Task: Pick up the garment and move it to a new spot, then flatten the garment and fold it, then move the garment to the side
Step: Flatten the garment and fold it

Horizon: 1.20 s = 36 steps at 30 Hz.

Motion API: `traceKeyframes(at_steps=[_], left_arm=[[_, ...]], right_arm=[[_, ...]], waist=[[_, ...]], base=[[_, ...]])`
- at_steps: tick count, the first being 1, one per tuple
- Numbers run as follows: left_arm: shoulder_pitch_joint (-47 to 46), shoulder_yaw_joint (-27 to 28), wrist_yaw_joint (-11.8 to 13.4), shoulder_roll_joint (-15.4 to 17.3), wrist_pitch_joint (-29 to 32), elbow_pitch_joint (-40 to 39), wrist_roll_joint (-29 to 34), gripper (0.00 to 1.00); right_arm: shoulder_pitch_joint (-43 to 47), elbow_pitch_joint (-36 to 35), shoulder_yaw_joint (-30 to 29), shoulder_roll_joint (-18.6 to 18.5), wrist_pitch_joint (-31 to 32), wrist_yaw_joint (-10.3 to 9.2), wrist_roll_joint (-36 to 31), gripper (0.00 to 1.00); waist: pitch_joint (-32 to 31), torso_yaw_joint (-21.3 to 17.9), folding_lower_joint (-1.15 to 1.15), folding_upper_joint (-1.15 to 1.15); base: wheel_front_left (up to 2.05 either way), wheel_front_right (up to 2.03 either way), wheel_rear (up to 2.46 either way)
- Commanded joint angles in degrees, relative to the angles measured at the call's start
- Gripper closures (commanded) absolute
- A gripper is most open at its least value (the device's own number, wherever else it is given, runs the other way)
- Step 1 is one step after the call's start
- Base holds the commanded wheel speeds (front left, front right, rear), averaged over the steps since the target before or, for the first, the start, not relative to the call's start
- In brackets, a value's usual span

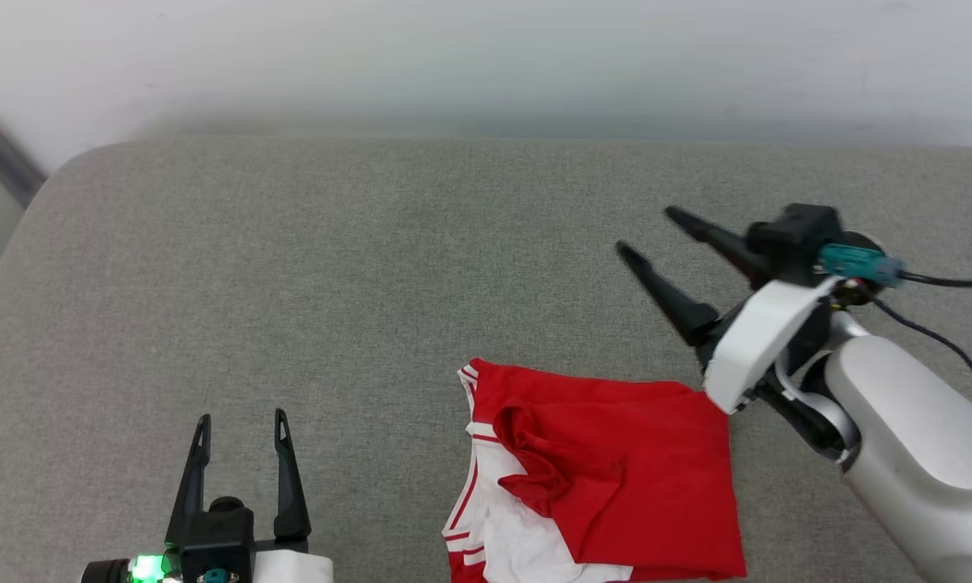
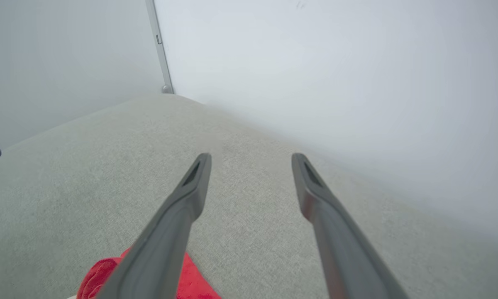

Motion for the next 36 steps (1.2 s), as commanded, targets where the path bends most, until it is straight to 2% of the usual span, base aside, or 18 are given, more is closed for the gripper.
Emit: traceKeyframes(at_steps=[1, 4, 7, 12, 16, 21, 26, 36], left_arm=[[0.74, 0.37, -0.24, -0.01, -0.12, -0.09, 0.2, 0.0], [1.25, 0.56, -0.35, 0.03, -0.12, -0.11, 0.29, 0.0], [1.84, 0.75, -0.5, 0.07, -0.12, -0.13, 0.37, 0.0], [2.46, 0.87, -0.96, 0.36, -0.12, -0.12, 0.5, 0.0], [2.63, 0.82, -1.31, 0.48, -0.12, -0.08, 0.59, 0.0], [2.64, 0.66, -1.78, 0.59, -0.12, -0.14, 0.49, 0.0], [3.18, 0.46, -2.14, 0.67, -0.12, -0.17, 0.51, 0.0], [4.44, 0.31, -3.17, 0.61, -0.12, 0.26, 0.25, 0.0]], right_arm=[[2.47, 0.65, -3.38, -0.25, -4.2, -0.02, -2.29, 0.0], [6.11, 1.27, -11.2, 0.33, -11.41, -0.02, -7.91, 0.0], [10.73, 0.39, -19.05, 1.42, -14.67, -0.02, -13.12, 0.0], [20.0, -4.39, -31.65, 5.05, -16.09, -0.02, -19.99, 0.0], [28.08, -12.13, -38.95, 8.9, -16.11, -0.02, -24.49, 0.0], [37.08, -19.36, -43.68, 13.47, -16.13, -0.02, -28.1, 0.0], [44.39, -22.55, -46.98, 17.72, -16.14, -0.02, -29.26, 0.0], [51.25, -24.09, -49.32, 20.42, -16.14, -0.02, -28.76, 0.0]], waist=[[-0.51, -0.56, 0.0, 0.0], [-1.05, -1.19, 0.0, 0.0], [-1.55, -1.85, 0.0, 0.0], [-2.46, -2.56, 0.0, 0.0], [-3.0, -2.8, 0.0, 0.0], [-3.82, -2.89, 0.0, 0.0], [-4.85, -2.78, 0.0, 0.0], [-6.26, -2.93, 0.0, 0.0]], base=[[0.0, 0.0, 0.0], [0.0, 0.0, 0.0], [0.0, 0.0, 0.0], [0.0, 0.0, 0.0], [0.0, 0.0, 0.0], [0.0, 0.0, 0.0], [0.0, 0.0, 0.0], [0.0, 0.0, 0.0]])
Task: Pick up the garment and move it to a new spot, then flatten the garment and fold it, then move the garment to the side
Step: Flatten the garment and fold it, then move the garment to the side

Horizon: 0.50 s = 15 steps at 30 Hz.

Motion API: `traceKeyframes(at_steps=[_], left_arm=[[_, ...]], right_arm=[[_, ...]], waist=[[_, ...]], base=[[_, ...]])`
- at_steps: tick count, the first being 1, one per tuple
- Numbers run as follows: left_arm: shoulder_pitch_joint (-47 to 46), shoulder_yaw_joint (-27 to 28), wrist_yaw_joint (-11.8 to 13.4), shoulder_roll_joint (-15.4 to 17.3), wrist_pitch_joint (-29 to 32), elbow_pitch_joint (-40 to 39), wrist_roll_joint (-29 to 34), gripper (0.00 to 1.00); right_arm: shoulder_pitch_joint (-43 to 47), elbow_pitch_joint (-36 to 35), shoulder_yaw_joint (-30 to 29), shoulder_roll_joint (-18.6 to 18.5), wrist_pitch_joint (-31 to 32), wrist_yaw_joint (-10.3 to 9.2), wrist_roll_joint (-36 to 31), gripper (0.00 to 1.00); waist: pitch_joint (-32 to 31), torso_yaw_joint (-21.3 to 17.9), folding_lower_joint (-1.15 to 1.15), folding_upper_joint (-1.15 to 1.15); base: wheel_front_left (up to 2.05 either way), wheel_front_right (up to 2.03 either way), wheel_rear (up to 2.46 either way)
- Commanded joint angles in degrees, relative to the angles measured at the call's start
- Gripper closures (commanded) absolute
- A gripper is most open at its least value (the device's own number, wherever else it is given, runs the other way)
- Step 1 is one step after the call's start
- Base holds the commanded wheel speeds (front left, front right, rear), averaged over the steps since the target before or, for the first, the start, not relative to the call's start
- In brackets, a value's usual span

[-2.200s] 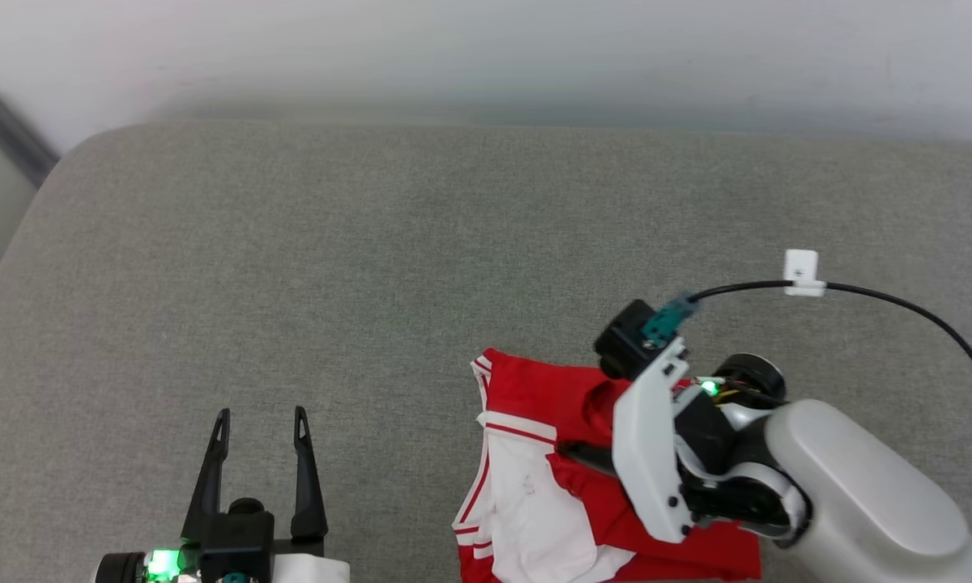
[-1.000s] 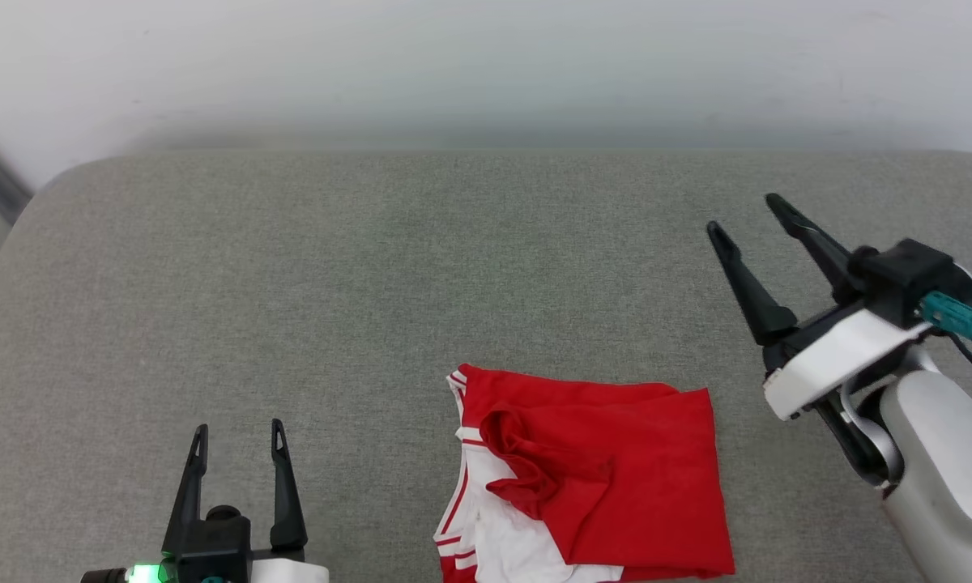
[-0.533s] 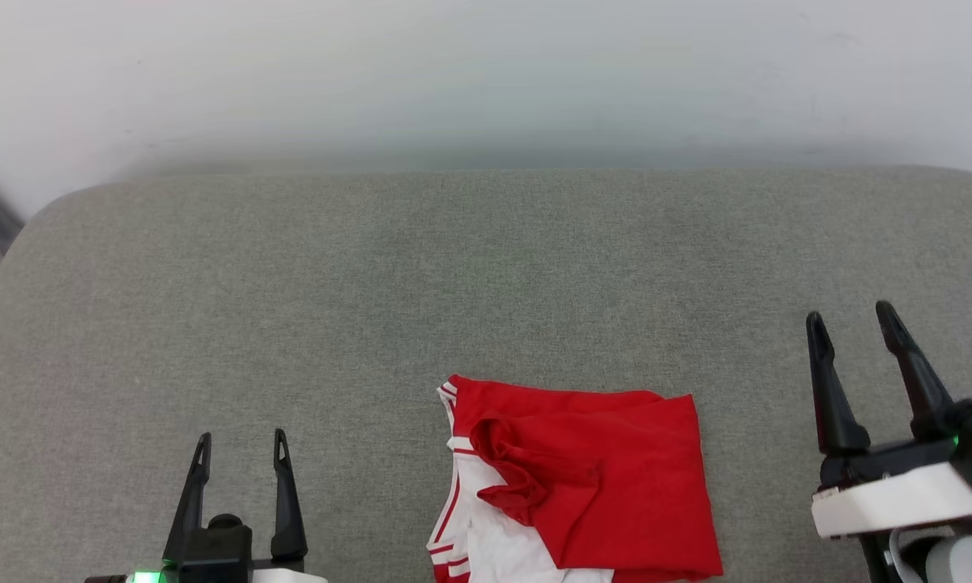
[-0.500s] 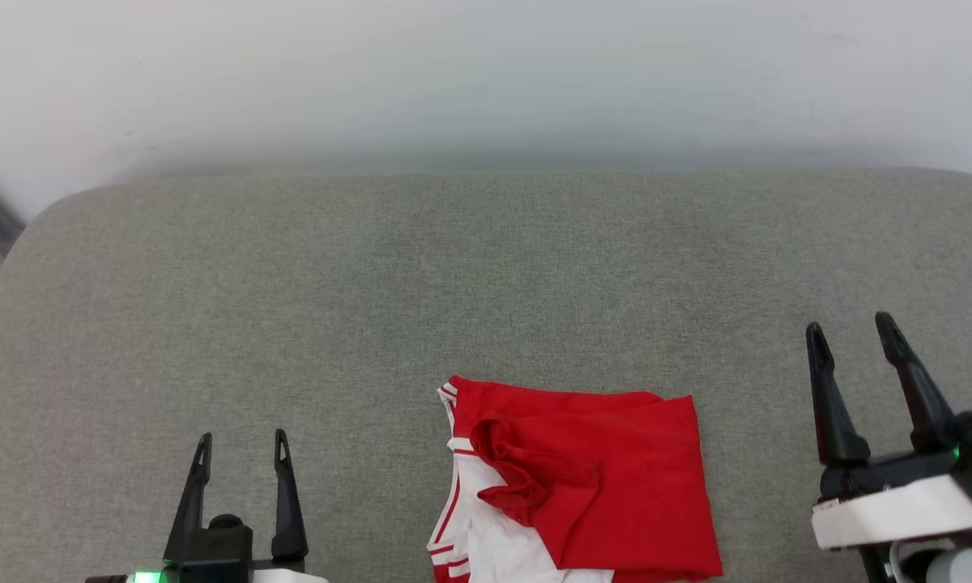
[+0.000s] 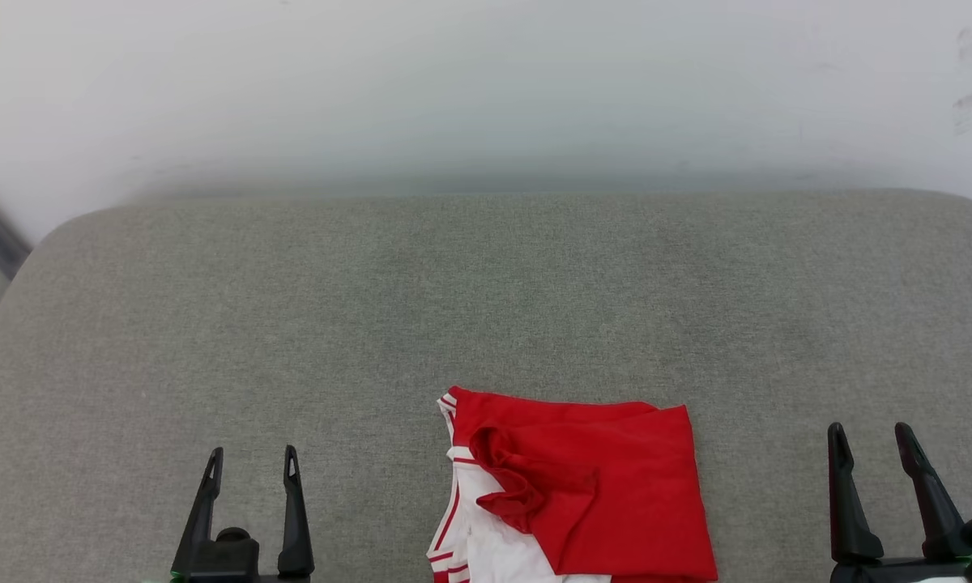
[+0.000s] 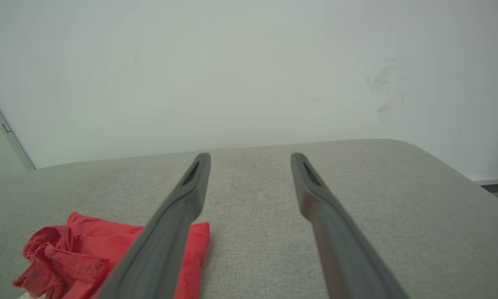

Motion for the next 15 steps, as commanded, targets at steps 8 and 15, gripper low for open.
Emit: traceKeyframes(at_steps=[8, 15], left_arm=[[0.5, -0.41, -0.73, -0.19, -0.12, 0.66, 0.38, 0.0], [0.46, -0.31, -0.64, -0.45, -0.12, 0.8, 0.23, 0.0]], right_arm=[[1.31, -0.53, -0.07, 0.55, -0.14, -0.02, -0.29, 0.0], [-3.9, -2.71, 0.83, -0.9, -0.15, -0.02, -1.92, 0.0]], waist=[[-0.37, 0.55, 0.0, 0.0], [-0.09, 0.35, 0.0, 0.0]], base=[[0.0, 0.0, 0.0], [0.0, 0.0, 0.0]])
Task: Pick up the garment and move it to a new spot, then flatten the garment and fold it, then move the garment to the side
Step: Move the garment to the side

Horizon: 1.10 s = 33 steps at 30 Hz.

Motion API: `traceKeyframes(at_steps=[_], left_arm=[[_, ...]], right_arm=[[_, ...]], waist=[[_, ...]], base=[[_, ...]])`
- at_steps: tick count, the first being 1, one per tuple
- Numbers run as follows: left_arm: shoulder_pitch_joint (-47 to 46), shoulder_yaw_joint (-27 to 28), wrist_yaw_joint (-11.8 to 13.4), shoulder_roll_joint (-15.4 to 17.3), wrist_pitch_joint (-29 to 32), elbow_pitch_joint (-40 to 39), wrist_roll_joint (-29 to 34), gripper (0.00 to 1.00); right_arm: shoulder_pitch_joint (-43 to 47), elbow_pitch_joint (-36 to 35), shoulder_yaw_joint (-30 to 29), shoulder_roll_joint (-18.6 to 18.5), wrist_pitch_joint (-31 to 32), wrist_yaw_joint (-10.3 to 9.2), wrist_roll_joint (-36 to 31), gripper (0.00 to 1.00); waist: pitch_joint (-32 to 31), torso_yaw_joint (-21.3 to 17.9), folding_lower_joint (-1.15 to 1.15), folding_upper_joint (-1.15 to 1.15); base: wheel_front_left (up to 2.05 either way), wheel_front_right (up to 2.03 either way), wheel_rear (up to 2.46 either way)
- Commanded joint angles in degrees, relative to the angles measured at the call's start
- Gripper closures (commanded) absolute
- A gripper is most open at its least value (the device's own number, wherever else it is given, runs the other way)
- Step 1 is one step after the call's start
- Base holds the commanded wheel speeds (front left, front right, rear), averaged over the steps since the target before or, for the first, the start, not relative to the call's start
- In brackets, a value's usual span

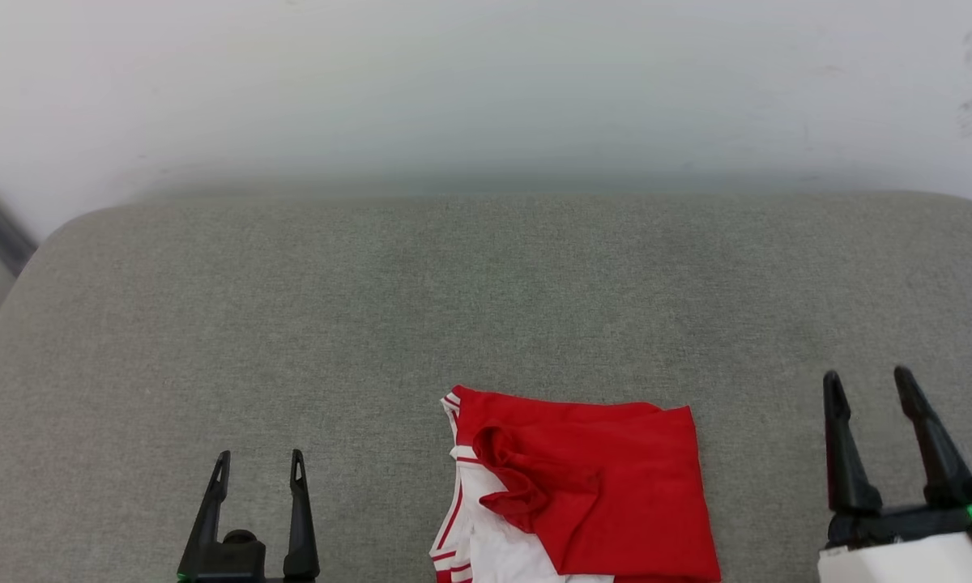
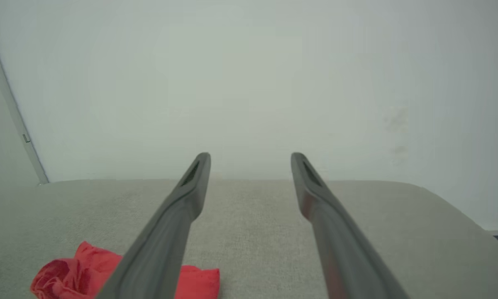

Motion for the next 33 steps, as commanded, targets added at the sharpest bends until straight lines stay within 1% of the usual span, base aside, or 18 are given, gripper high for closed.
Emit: traceKeyframes(at_steps=[1, 5, 7, 10, 12, 14, 18, 21, 22, 24, 27, 29, 33], left_arm=[[0.24, 0.11, -0.13, -0.25, -0.12, 0.07, -0.02, 0.0], [-0.45, -0.04, -0.23, -0.33, -0.12, -0.05, 0.11, 0.0], [-0.84, -0.2, -0.35, -0.34, -0.12, -0.03, 0.21, 0.0], [-1.52, -0.33, -0.41, -0.37, -0.12, -0.04, 0.27, 0.0], [-1.78, -0.45, -0.4, -0.39, -0.12, 0.1, 0.32, 0.0], [-1.89, -0.52, -0.33, -0.41, -0.12, 0.19, 0.35, 0.0], [-2.36, -0.57, -0.32, -0.37, -0.12, -0.12, 0.31, 0.0], [-2.94, -0.72, -0.4, -0.45, -0.12, -0.24, 0.27, 0.0], [-2.94, -0.72, -0.4, -0.45, -0.12, -0.24, 0.27, 0.0], [-3.12, -0.79, -0.42, -0.55, -0.12, -0.22, 0.24, 0.0], [-4.18, -1.07, -0.68, -0.64, -0.12, -0.07, 0.25, 0.0], [-4.75, -1.26, -0.78, -0.72, -0.12, 0.0, 0.27, 0.0], [-6.3, -1.67, -1.06, -0.83, -0.12, -0.16, 0.42, 0.0]], right_arm=[[-3.13, -1.2, 0.3, -1.66, -0.15, -0.02, -0.46, 0.0], [-9.57, -2.5, 0.91, -4.69, -0.13, -0.02, 0.6, 0.0], [-13.28, -2.05, 1.84, -7.56, 0.07, -0.02, 1.06, 0.0], [-18.65, -1.09, 4.68, -11.81, 4.94, -0.02, 2.41, 0.0], [-21.63, -0.01, 6.85, -14.49, 11.5, -0.02, 5.19, 0.0], [-23.76, 1.47, 9.36, -17.17, 20.75, -0.02, 9.01, 0.0], [-26.52, 4.1, 12.97, -22.37, 39.12, -0.02, 19.5, 0.0], [-26.28, 6.14, 14.27, -25.84, 50.34, -0.02, 27.91, 0.0], [-26.28, 6.14, 14.27, -25.84, 50.34, -0.02, 27.91, 0.0], [-25.17, 7.6, 14.92, -26.92, 56.52, -0.02, 33.14, 0.0], [-23.74, 9.19, 15.5, -28.16, 62.83, -0.02, 38.29, 0.0], [-22.68, 9.81, 15.8, -27.28, 65.11, -0.02, 40.75, 0.0], [-21.55, 10.91, 16.5, -25.32, 66.78, -0.02, 43.13, 0.0]], waist=[[0.18, -0.06, 0.0, 0.0], [0.89, 0.05, 0.0, 0.0], [1.3, 0.27, 0.0, 0.0], [1.93, 0.57, 0.0, 0.0], [2.33, 0.78, 0.0, 0.0], [2.71, 0.92, 0.0, 0.0], [3.76, 1.32, 0.0, 0.0], [4.68, 1.71, 0.0, 0.0], [4.68, 1.71, 0.0, 0.0], [5.31, 1.93, 0.0, 0.0], [6.4, 2.42, 0.0, 0.0], [7.3, 2.84, 0.0, 0.0], [9.28, 3.77, 0.0, 0.0]], base=[[0.0, 0.0, 0.0], [0.0, 0.0, 0.0], [0.0, 0.0, 0.0], [0.0, 0.0, 0.0], [0.0, 0.0, 0.0], [0.0, 0.0, 0.0], [0.0, 0.0, 0.0], [0.0, 0.0, 0.0], [0.0, 0.0, 0.0], [0.0, 0.0, 0.0], [0.0, 0.0, 0.0], [0.0, 0.0, 0.0], [0.0, 0.0, 0.0]])
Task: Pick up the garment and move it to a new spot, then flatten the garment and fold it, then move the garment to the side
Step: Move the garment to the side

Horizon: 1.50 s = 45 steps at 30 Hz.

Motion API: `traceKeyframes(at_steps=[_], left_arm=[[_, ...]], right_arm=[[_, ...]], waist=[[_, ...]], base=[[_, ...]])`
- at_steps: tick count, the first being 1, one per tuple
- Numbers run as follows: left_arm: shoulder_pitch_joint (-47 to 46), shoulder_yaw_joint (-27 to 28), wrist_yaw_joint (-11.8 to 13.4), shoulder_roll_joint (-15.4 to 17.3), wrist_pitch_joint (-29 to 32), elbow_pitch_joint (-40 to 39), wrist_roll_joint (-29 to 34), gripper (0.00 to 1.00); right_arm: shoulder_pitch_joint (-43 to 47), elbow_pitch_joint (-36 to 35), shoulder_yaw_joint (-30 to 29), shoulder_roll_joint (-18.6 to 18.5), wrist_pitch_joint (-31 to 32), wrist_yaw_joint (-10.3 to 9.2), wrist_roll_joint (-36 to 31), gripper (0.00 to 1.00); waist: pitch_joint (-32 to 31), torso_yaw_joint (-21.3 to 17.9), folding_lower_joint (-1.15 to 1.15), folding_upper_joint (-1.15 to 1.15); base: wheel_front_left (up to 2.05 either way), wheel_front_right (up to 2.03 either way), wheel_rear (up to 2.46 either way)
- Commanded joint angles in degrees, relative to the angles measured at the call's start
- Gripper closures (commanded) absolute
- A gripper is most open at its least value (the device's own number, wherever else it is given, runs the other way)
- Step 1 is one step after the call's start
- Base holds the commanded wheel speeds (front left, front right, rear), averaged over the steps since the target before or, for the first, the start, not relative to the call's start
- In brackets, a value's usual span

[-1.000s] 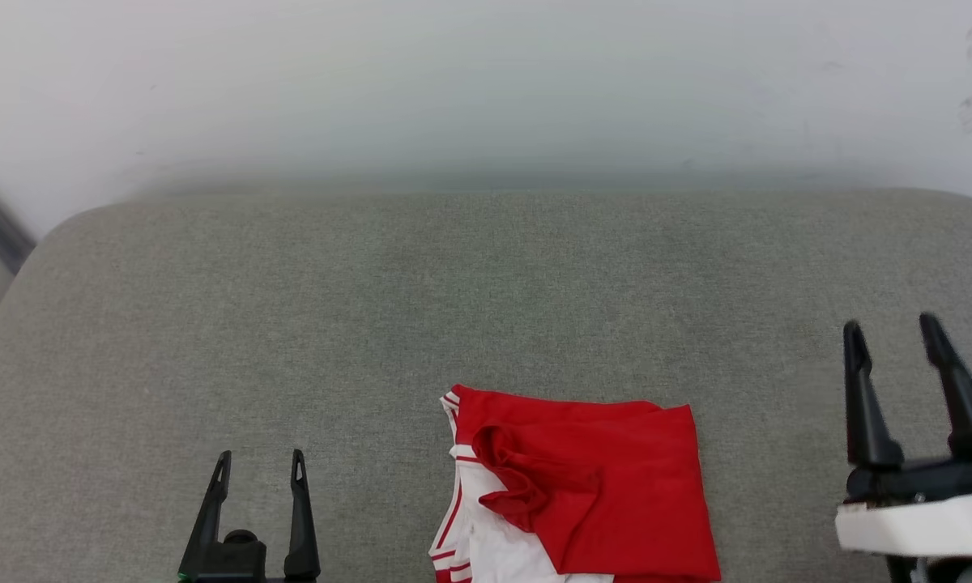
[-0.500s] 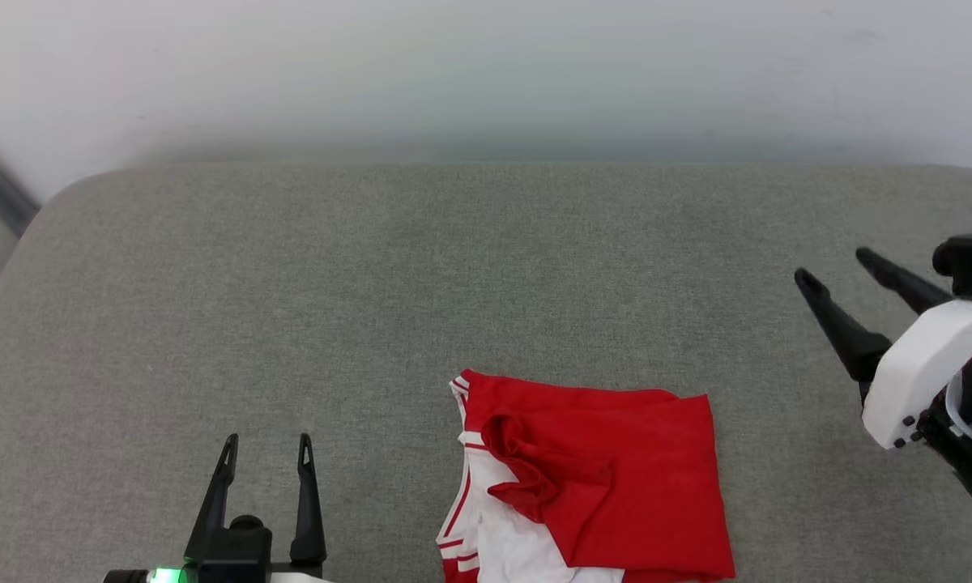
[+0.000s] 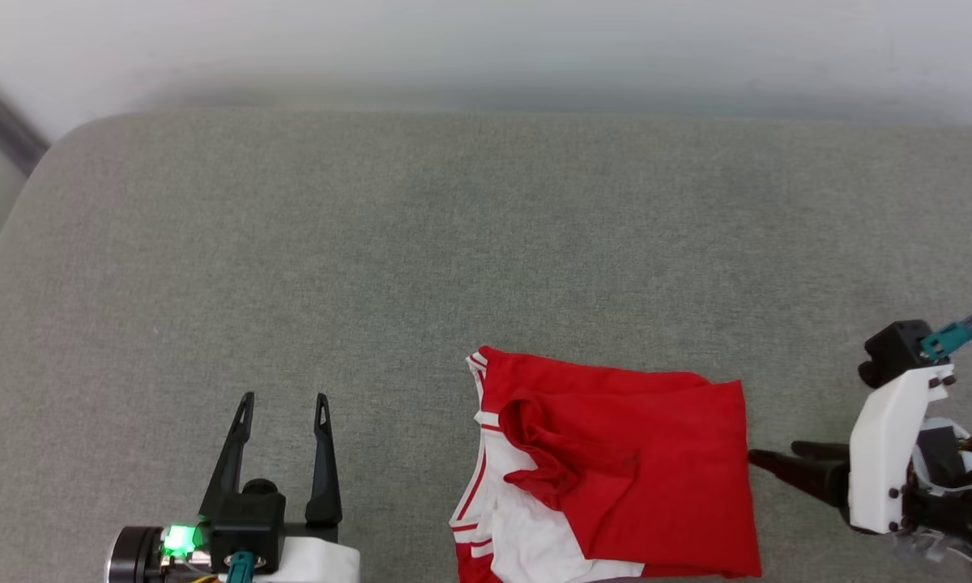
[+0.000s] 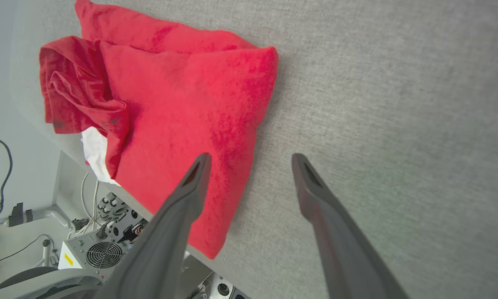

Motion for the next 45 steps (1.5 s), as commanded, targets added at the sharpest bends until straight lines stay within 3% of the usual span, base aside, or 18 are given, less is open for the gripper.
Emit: traceKeyframes(at_steps=[1, 8, 17, 18, 19, 20, 33, 45], left_arm=[[-1.16, -0.21, -0.24, -0.12, -0.12, -0.2, 0.32, 0.0], [-3.46, -1.25, -0.61, -0.3, -0.12, 0.17, 0.43, 0.0], [-5.77, -2.08, -0.64, -1.16, -0.12, 0.82, -0.23, 0.0], [-5.86, -2.02, -0.64, -1.25, -0.12, 0.9, -0.3, 0.0], [-5.93, -1.97, -0.61, -1.34, -0.12, 0.96, -0.36, 0.0], [-5.94, -1.92, -0.56, -1.4, -0.12, 1.02, -0.42, 0.0], [-2.33, -0.71, -0.38, -1.21, -0.12, 1.26, -0.52, 0.0], [0.38, 2.06, -0.76, -1.3, -0.12, -0.32, -1.1, 0.0]], right_arm=[[0.43, 0.67, 0.18, 0.92, -0.09, -0.02, 0.75, 0.0], [-0.72, 4.91, 3.91, 4.26, 0.14, -0.02, 1.51, 0.0], [0.19, 10.11, 11.77, 4.85, -0.17, -0.07, -0.31, 0.0], [0.03, 10.22, 12.64, 4.64, -0.76, -0.07, -0.71, 0.14], [-0.17, 10.21, 13.23, 4.4, -1.48, -0.08, -1.09, 0.71], [-0.45, 10.28, 13.72, 4.14, -2.17, -0.08, -1.2, 1.0], [-9.73, 3.55, 18.22, -3.09, -10.81, -0.03, -1.32, 1.0], [-17.48, -6.01, 20.8, -13.29, -11.1, -0.03, -3.06, 1.0]], waist=[[1.28, 0.89, 0.0, 0.0], [4.29, 2.78, 0.0, 0.0], [6.89, 5.23, 0.0, 0.0], [6.94, 5.32, 0.0, 0.0], [6.94, 5.39, 0.0, 0.0], [6.85, 5.45, 0.0, 0.0], [1.44, 1.99, 0.0, 0.0], [0.79, -9.28, 0.0, 0.0]], base=[[0.0, 0.0, 0.0], [0.0, 0.0, 0.0], [0.0, 0.0, 0.0], [0.0, 0.0, 0.0], [0.0, 0.0, 0.0], [0.0, 0.0, 0.0], [0.0, 0.0, 0.0], [0.0, 0.0, 0.0]])
